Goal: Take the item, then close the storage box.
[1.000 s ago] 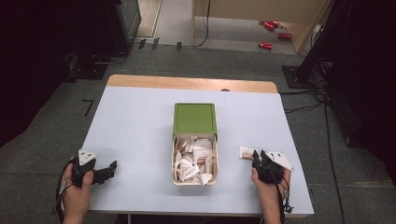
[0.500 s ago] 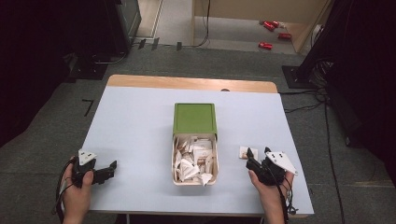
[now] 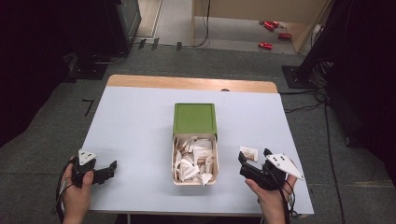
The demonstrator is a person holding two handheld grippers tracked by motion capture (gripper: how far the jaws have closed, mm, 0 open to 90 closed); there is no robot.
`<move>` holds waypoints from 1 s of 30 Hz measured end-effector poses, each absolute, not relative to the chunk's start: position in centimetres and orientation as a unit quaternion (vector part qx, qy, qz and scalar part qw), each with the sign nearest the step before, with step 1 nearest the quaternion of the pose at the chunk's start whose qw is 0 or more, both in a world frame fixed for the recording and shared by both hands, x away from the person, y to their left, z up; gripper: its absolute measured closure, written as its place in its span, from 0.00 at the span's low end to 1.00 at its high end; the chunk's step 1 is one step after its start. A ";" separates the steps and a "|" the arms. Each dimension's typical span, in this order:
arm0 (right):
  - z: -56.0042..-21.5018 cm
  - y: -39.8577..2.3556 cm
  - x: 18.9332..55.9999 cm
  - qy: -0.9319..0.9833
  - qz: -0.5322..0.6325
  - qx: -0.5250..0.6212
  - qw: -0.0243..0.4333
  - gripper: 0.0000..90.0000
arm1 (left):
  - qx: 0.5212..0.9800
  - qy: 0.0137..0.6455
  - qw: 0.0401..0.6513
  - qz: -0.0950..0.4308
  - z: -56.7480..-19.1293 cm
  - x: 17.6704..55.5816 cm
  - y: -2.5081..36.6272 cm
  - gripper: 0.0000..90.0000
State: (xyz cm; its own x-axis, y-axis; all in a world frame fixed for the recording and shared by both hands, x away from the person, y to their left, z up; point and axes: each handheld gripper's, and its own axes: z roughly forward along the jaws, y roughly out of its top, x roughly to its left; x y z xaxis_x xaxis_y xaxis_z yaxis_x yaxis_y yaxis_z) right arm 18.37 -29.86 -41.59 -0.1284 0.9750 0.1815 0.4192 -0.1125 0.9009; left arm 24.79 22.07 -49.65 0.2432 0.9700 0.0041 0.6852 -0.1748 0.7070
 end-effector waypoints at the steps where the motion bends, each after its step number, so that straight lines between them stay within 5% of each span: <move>1: -41.6 -29.9 18.4 0.594 0.460 0.587 0.302 0.11 | 0.729 0.568 0.301 0.237 -49.7 24.8 22.1 0.15; 30: -40.8 -24.4 16.7 0.628 0.455 0.548 0.312 0.24 | 0.729 0.568 0.300 0.237 -49.7 24.8 22.1 0.15</move>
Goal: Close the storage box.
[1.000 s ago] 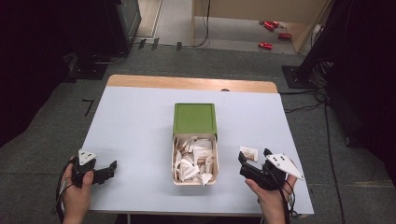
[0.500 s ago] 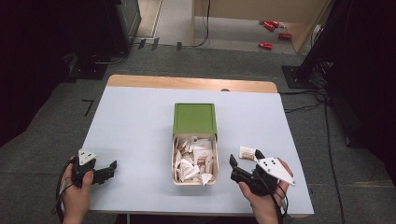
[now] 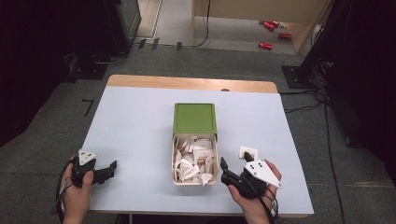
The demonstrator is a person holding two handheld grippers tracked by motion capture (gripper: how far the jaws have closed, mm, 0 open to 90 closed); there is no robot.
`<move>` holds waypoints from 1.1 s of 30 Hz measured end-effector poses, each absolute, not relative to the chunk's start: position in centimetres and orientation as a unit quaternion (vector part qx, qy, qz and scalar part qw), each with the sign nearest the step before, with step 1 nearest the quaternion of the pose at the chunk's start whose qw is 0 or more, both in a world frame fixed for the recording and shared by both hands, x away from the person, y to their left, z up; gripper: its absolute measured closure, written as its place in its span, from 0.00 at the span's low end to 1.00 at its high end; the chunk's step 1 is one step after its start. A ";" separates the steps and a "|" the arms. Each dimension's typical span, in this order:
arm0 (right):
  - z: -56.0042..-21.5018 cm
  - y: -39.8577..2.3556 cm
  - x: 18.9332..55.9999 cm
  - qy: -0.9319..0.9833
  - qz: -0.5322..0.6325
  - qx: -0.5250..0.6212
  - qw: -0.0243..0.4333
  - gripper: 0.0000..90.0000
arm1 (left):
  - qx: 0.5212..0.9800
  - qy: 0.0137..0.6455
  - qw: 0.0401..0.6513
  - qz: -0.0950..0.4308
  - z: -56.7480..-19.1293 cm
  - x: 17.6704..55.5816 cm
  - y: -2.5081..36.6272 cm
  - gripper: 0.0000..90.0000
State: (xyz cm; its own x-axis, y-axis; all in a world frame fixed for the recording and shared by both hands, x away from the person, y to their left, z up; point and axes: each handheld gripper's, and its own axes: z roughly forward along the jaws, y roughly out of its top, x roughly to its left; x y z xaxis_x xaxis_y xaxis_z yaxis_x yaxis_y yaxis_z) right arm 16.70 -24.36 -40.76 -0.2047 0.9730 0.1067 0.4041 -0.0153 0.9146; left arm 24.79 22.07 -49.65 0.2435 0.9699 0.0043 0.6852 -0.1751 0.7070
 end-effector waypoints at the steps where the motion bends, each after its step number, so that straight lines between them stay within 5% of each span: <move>1: -40.8 -24.0 16.6 0.632 0.456 0.545 0.310 0.26 | 0.729 0.568 0.301 0.237 -49.7 24.8 22.1 0.15; 7: -41.3 -23.0 16.5 0.650 0.459 0.527 0.297 0.37 | 0.729 0.568 0.301 0.236 -49.7 24.8 22.1 0.15; 17: -43.6 -21.3 16.3 0.668 0.446 0.521 0.289 0.71 | 0.728 0.568 0.303 0.234 -49.6 24.8 22.1 0.15; 33: -46.7 -19.8 15.2 0.640 0.428 0.555 0.315 0.87 | 0.728 0.568 0.304 0.234 -49.6 24.8 22.2 0.15</move>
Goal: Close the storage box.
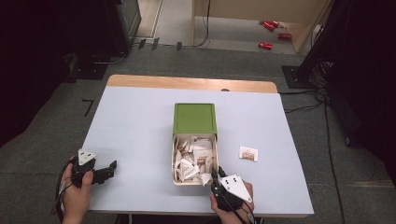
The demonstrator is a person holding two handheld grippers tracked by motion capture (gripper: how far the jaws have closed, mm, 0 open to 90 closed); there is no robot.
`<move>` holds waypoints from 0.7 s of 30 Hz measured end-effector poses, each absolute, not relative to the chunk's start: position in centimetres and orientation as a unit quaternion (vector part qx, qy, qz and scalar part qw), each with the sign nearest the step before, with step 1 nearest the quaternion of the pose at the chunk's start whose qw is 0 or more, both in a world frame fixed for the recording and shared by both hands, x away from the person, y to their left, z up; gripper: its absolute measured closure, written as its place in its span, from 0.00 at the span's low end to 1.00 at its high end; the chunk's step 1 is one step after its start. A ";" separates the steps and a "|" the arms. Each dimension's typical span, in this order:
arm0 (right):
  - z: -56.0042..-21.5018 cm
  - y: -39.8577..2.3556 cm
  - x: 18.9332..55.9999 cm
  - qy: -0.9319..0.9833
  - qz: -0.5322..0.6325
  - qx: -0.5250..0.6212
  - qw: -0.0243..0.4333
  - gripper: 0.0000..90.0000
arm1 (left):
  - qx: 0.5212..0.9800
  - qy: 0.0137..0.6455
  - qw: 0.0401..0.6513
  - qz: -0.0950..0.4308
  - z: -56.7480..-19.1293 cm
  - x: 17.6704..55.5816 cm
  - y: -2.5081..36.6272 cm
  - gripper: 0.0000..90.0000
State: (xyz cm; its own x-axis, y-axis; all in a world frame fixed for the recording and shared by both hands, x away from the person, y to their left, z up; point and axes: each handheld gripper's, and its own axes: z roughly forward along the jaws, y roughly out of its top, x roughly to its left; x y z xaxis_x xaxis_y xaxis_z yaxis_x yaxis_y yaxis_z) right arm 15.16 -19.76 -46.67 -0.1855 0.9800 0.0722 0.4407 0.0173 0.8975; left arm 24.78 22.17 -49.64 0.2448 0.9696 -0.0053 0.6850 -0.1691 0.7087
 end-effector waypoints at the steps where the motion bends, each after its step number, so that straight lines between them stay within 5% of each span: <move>1: -46.8 -19.8 15.1 0.639 0.431 0.557 0.311 0.88 | 0.728 0.568 0.304 0.234 -49.6 24.8 22.2 0.15; 5: -46.9 -19.8 14.5 0.632 0.437 0.567 0.296 0.96 | 0.728 0.568 0.304 0.234 -49.6 24.8 22.2 0.15; 21: -45.2 -19.3 15.3 0.619 0.413 0.601 0.292 1.00 | 0.729 0.568 0.302 0.235 -49.6 24.8 22.1 0.15</move>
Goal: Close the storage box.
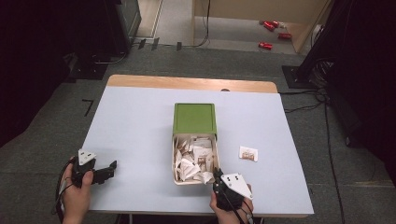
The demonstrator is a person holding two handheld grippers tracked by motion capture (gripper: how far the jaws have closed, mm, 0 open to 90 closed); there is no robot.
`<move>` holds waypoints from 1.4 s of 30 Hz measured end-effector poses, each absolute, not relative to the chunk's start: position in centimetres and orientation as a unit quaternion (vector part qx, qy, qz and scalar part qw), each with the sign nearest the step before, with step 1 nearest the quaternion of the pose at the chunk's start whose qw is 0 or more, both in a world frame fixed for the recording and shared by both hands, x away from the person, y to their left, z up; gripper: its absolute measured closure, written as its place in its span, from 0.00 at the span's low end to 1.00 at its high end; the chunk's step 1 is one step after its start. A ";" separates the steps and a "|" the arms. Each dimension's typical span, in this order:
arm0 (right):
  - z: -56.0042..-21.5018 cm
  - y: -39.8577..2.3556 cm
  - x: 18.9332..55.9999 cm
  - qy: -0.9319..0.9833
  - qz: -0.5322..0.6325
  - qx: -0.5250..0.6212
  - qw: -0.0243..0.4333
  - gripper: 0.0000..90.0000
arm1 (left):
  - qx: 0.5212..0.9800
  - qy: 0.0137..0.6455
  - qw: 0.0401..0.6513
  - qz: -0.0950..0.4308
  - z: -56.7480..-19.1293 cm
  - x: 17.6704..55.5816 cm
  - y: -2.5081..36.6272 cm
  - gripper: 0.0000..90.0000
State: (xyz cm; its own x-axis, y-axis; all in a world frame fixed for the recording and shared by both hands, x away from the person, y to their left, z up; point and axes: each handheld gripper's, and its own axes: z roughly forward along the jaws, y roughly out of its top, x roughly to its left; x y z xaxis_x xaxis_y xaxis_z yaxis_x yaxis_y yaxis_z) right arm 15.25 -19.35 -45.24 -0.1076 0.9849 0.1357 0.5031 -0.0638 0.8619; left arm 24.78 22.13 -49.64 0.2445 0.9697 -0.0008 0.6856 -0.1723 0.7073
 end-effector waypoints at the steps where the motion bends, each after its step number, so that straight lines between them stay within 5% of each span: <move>1: -45.1 -19.3 15.3 0.618 0.412 0.603 0.292 1.00 | 0.729 0.568 0.302 0.235 -49.6 24.8 22.1 0.15; 11: -43.6 -18.2 16.9 0.606 0.409 0.612 0.301 0.99 | 0.729 0.568 0.301 0.236 -49.6 24.8 22.1 0.15; 29: -45.7 -19.0 20.0 0.610 0.424 0.602 0.294 0.98 | 0.729 0.568 0.301 0.236 -49.6 24.8 22.1 0.15; 32: -46.2 -19.3 19.3 0.616 0.452 0.580 0.283 0.79 | 0.729 0.568 0.302 0.235 -49.6 24.8 22.1 0.15; 37: -46.6 -19.9 17.8 0.620 0.462 0.564 0.290 0.69 | 0.728 0.568 0.302 0.235 -49.6 24.8 22.1 0.15; 42: -47.1 -20.6 16.6 0.625 0.461 0.563 0.283 0.69 | 0.729 0.568 0.301 0.236 -49.6 24.8 22.1 0.15</move>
State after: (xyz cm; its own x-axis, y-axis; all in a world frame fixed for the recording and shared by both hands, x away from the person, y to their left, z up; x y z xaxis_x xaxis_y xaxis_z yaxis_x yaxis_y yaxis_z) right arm 16.56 -20.62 -47.10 -0.2051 0.9647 0.1652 0.4421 -0.0593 0.8950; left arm 24.79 22.10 -49.64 0.2442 0.9697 0.0019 0.6859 -0.1741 0.7066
